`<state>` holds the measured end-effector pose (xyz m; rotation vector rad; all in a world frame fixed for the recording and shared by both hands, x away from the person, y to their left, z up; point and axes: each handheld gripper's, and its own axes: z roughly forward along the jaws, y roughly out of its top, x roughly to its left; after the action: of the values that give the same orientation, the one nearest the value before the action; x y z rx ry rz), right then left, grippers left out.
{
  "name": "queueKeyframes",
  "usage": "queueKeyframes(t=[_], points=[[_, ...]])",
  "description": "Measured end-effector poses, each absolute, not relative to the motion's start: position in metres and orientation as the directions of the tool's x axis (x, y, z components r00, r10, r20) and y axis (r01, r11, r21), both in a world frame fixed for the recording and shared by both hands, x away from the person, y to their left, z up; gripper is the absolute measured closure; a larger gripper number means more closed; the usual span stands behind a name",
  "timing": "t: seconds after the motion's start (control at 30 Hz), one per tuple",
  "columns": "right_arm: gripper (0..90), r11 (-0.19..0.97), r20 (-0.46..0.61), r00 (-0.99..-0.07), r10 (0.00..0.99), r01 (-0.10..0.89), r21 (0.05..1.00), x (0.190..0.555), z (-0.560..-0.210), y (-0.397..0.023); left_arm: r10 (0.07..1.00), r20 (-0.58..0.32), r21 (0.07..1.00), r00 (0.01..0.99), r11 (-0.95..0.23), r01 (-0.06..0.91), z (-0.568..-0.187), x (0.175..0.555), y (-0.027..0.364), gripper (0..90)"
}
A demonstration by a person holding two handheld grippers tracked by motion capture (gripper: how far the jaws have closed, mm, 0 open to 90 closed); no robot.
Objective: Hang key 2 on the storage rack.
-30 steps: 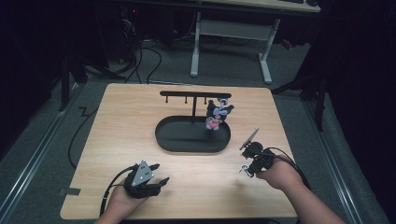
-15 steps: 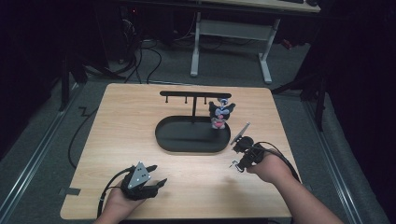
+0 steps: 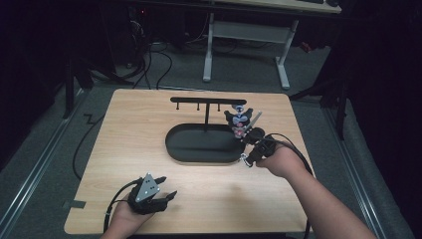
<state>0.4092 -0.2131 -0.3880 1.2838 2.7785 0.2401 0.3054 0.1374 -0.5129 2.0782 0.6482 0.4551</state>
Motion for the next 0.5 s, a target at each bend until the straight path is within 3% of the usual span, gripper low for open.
queueKeyframes(t=[0.5], points=[[85.3,0.641,-0.002,-0.65,0.76,0.749,0.168,0.439,-0.364,-0.193,0.602,0.076,0.838,0.795,-0.47,0.276,-0.513,0.307,0.141,39.2]])
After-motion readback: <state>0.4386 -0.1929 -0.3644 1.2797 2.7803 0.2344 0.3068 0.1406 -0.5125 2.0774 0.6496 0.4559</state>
